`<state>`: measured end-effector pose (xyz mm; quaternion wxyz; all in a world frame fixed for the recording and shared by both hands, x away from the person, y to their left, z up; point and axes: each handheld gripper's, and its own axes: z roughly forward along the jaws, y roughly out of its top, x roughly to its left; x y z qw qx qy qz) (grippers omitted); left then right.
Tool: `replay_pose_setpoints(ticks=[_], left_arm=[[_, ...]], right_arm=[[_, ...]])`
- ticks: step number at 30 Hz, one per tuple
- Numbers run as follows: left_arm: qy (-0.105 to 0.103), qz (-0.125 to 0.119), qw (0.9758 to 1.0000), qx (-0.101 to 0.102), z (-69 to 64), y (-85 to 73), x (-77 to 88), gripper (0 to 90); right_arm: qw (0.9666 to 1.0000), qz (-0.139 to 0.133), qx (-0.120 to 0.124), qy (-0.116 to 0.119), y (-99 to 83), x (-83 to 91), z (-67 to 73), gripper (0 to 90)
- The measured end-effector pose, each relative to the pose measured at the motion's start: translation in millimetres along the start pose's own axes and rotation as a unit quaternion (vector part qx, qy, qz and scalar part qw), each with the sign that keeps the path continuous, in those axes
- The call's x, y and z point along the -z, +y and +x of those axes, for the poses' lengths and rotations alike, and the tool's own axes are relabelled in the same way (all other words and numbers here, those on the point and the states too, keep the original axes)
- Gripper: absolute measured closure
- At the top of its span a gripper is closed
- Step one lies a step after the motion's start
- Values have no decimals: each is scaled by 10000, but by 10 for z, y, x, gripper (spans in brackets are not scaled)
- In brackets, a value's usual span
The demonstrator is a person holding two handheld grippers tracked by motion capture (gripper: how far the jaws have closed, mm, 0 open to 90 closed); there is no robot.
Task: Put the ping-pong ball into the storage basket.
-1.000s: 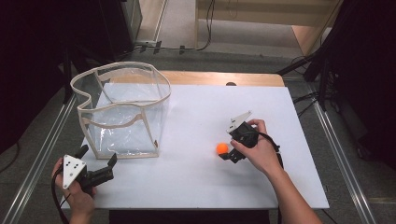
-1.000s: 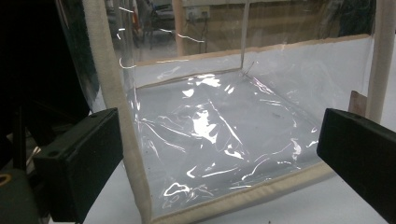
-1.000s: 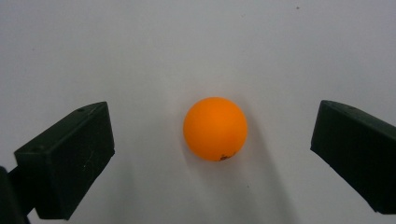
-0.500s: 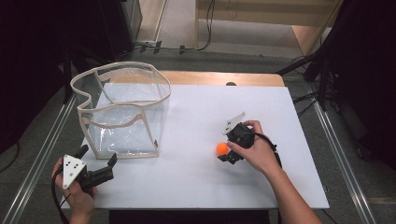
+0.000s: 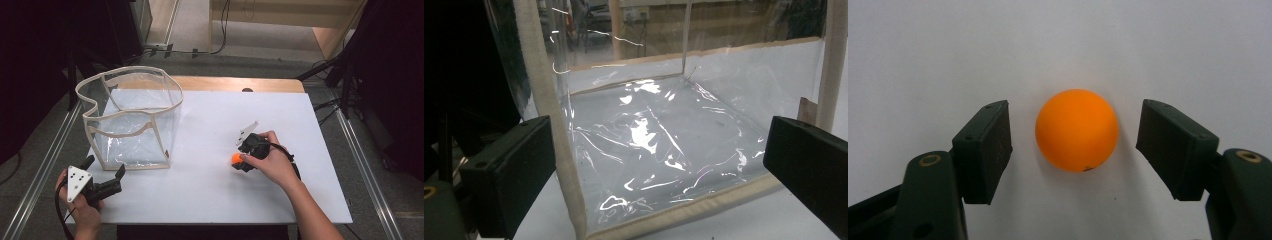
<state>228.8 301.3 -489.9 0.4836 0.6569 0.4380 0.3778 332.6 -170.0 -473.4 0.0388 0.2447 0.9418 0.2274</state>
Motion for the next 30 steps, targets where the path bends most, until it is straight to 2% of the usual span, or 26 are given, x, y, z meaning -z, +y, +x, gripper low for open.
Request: replay_pose_setpoints(ticks=[3, 8, 14, 17, 24, 30], left_arm=[[3, -1, 10000, 2, 0, 0, -2, 9], [0, -6, 10000, 19, 3, -1, -3, 8], [-4, -6, 10000, 25, 4, -1, -2, 9], [-9, -3, 10000, 17, 6, 0, 3, 9], [-14, -1, 10000, 11, 5, 0, 1, 9], [-15, 0, 10000, 10, 5, 0, 2, 9]], right_arm=[[10000, 3, 76, 21, 9, -25, 2, 297], [9998, 160, 92, 54, 22, -74, 1, 346], [9997, 212, 59, 42, 29, -85, 3, 472], [9998, 192, 95, -18, 29, -64, -4, 475], [9999, 128, 92, 25, 52, -43, -11, 476], [10000, 75, 11, 42, 111, -2, -46, 477]])
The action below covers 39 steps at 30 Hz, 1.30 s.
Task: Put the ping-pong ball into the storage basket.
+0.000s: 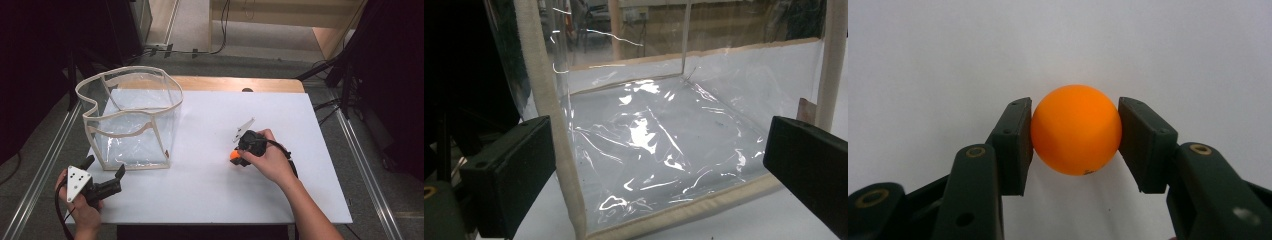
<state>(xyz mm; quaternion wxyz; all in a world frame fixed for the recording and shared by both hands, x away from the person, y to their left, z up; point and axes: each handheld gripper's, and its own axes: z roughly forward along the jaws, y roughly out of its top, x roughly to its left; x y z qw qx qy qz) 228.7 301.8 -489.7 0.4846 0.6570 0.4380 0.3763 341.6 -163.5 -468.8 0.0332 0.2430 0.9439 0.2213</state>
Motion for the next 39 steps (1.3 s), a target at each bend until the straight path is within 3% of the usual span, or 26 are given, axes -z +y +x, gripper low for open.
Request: replay_pose_setpoints(ticks=[18, 28, 30, 39], left_arm=[[-11, -2, 10000, 0, 0, 0, 2, 9], [-2, 2, 10000, 8, -1, -2, 6, 9], [-1, 2, 10000, 9, 0, -2, 6, 9], [-5, -4, 10000, 9, 3, -2, 5, 9]], right_arm=[[9997, -74, 198, 106, 266, 155, -47, 478], [9994, -10, 277, 229, 411, 161, -89, 478], [9990, -29, 292, 342, 445, 178, -83, 477], [9991, -1, 306, 303, 546, 238, -109, 478]])
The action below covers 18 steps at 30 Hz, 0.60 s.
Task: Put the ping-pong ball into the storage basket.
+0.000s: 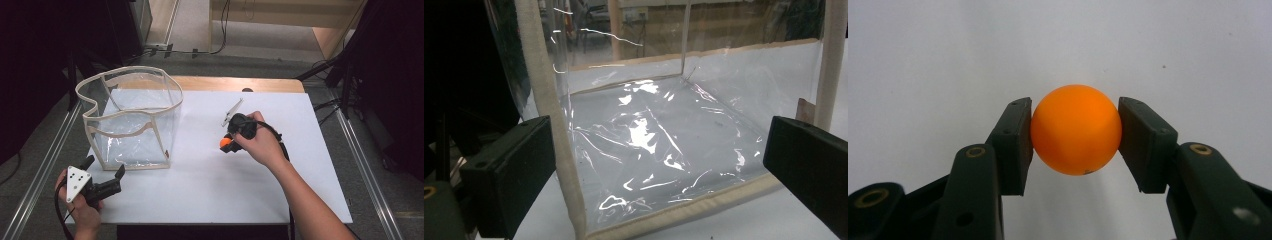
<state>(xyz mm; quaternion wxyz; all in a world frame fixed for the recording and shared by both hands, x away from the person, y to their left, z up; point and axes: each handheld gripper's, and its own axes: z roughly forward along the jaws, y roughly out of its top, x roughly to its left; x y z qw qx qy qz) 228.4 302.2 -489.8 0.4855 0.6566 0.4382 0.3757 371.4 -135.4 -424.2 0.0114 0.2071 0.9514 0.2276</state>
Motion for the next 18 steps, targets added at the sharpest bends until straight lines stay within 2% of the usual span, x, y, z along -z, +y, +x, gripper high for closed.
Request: replay_pose_setpoints(ticks=[18], left_arm=[[-9, -8, 10000, -2, -3, -1, 2, 9]], right_arm=[[9999, -44, 144, -49, 285, 116, -15, 477]])
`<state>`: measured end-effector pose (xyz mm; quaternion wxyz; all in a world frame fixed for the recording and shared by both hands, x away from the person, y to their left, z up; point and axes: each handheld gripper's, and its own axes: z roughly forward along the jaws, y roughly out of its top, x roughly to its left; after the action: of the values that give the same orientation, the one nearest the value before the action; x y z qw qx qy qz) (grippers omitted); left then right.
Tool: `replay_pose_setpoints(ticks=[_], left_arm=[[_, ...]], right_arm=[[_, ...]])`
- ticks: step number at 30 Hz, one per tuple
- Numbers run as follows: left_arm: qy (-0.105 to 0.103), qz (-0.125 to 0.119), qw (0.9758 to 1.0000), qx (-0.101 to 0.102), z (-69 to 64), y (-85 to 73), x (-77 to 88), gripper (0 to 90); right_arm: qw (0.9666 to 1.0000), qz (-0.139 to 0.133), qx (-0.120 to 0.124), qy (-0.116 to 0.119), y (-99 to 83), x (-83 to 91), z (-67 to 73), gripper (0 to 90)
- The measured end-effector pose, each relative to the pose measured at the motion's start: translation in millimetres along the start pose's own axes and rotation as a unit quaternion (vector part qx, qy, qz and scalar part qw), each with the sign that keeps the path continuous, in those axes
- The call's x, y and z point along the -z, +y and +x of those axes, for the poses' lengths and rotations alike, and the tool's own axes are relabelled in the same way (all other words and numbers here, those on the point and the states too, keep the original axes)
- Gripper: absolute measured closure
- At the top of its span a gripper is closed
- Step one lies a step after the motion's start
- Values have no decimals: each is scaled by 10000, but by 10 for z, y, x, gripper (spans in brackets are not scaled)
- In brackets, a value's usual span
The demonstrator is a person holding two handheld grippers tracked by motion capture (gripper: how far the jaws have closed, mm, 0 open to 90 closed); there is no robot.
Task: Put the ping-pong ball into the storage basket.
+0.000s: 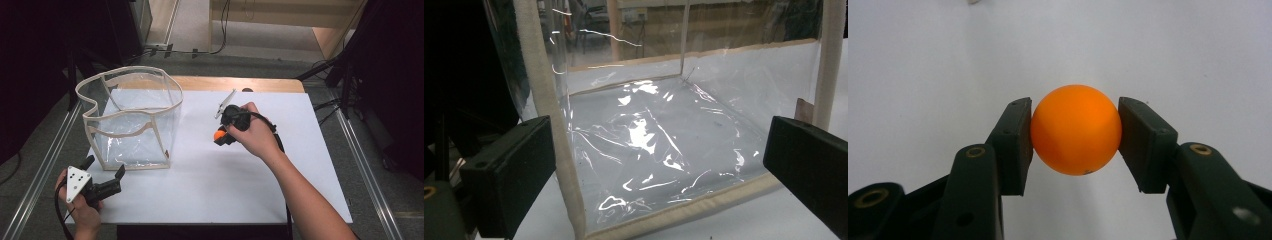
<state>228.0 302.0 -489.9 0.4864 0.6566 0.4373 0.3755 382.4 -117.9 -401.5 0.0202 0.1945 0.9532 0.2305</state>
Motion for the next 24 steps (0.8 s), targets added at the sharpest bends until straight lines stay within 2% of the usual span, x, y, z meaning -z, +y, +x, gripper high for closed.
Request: replay_pose_setpoints(ticks=[8, 9, 24], left_arm=[[-14, -9, 10000, -15, -4, 0, 0, 9], [-12, -7, 10000, -16, -3, 0, 0, 9], [-7, -29, 10000, -16, -4, 1, 5, 9]], right_arm=[[9999, 59, 80, -25, 126, 28, -11, 477], [9999, 58, 146, -29, 165, 47, -19, 477], [9997, 69, 221, -9, 357, 118, -43, 477]])
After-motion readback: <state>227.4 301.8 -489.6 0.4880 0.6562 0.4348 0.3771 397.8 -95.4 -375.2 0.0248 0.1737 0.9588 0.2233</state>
